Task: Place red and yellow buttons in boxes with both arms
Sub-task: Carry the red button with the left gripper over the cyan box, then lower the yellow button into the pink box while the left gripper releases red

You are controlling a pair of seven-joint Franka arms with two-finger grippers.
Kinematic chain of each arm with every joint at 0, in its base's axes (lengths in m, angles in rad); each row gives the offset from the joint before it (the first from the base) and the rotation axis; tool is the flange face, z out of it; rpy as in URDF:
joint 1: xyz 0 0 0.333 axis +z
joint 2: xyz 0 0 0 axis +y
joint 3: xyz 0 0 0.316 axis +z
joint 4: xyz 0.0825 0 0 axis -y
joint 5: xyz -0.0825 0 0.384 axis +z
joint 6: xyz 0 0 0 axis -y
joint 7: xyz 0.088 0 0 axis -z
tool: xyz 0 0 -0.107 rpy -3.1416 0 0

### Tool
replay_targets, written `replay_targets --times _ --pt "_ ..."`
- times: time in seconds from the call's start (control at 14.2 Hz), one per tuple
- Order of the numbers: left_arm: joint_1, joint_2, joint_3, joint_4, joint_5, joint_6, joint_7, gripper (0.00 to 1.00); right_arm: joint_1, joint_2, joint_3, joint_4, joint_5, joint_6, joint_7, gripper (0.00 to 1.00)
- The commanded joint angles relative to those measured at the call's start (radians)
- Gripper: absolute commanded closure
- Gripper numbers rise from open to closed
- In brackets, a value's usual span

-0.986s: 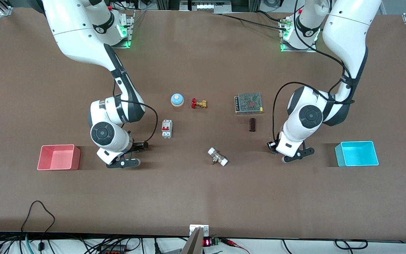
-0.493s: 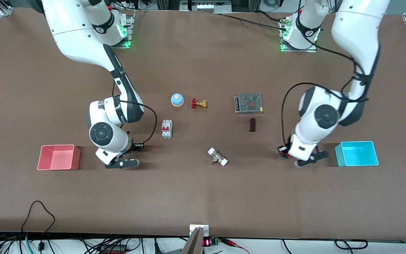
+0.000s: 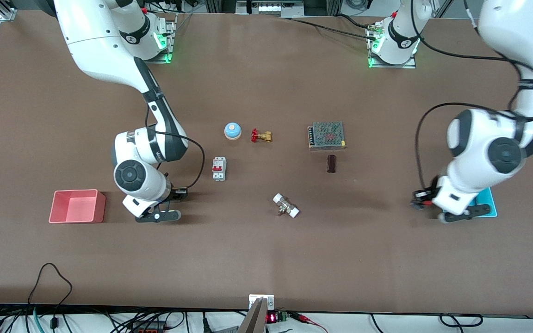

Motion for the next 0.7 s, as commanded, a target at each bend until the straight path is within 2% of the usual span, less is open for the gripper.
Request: replay_targets --times 0.0,0.21,0.42,0.63 --pt "0.089 -0.023 -0.01 0.005 0.024 -0.032 0.154 0.66 -0.056 -0.066 0.0 0.0 0.001 -0.046 -0.013 0.7" --pt "0.172 -0.019 -0.01 0.005 0.023 -0.026 0.294 0.66 -0.132 -0.078 -0.017 0.066 -0.002 -0.106 -0.043 0.7" --pt "0.238 -0.005 -0.01 0.004 0.017 -0.014 0.402 0.66 -0.229 -0.069 -0.026 0.181 0.001 -0.249 -0.141 0.71" --pt "0.249 0.056 -0.008 0.001 0.021 0.05 0.411 0.66 -0.316 -0.066 -0.026 0.181 -0.005 -0.257 -0.252 0.73"
